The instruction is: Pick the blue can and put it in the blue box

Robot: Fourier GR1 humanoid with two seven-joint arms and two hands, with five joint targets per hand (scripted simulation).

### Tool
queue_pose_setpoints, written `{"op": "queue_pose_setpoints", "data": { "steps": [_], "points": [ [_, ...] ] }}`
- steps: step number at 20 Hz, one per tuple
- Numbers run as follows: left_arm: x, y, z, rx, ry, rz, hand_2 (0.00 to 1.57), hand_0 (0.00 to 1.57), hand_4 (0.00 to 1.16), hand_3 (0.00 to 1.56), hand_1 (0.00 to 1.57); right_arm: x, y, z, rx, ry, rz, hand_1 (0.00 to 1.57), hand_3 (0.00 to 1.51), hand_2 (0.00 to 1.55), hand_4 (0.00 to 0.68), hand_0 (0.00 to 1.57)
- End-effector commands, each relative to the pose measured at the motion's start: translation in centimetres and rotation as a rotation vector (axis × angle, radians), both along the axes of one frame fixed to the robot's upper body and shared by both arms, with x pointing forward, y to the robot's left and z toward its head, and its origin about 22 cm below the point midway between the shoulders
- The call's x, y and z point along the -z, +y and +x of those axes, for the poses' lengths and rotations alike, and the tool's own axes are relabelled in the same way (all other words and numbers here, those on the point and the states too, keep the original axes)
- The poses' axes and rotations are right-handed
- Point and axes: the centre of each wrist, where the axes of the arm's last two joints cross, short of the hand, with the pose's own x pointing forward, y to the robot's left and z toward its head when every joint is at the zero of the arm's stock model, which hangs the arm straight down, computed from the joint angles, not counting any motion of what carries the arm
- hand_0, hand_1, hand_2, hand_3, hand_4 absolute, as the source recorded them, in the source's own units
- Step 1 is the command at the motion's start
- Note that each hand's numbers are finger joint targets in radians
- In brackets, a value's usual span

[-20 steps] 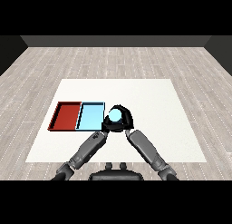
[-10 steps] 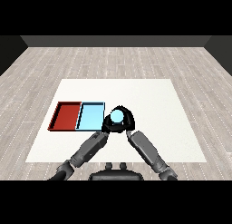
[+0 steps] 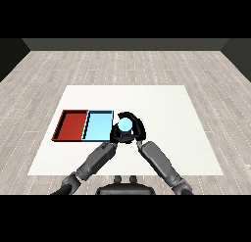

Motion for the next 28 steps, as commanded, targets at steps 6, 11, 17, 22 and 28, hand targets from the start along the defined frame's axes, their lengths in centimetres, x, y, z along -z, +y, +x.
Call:
{"op": "queue_pose_setpoints", "data": {
  "steps": [6,11,17,22,28],
  "points": [
    [0.8,-0.3,0.0,-0.035,-0.032,0.001,1.57,1.57,1.13,1.52,1.57,-1.0,-1.0,2.0,0.001,0.012,-0.022,0.0,0.0,0.0,0.0,0.0],
    [0.2,0.2,0.7,-0.064,-0.016,0.046,1.57,1.57,1.14,1.53,1.57,0.2,-2.7,-1.0,0.053,-0.024,0.061,0.0,0.0,0.0,0.0,0.0],
    [-0.6,4.7,2.7,-0.126,-0.037,0.111,1.57,1.57,1.15,1.54,1.57,0.0,-8.8,-1.2,0.141,-0.094,0.197,0.0,0.0,0.0,0.0,0.0],
    [-2.6,6.8,4.3,-0.196,-0.048,0.212,1.57,1.57,1.15,1.52,1.57,-0.1,-11.8,-1.9,0.232,-0.095,0.271,0.0,0.0,0.0,0.0,0.0],
    [-2.4,13.0,5.5,-0.315,0.015,0.351,1.57,1.57,1.15,1.52,1.57,1.5,-13.5,-2.8,0.256,-0.07,0.291,0.0,0.0,0.0,0.0,0.0]
  ]
}}
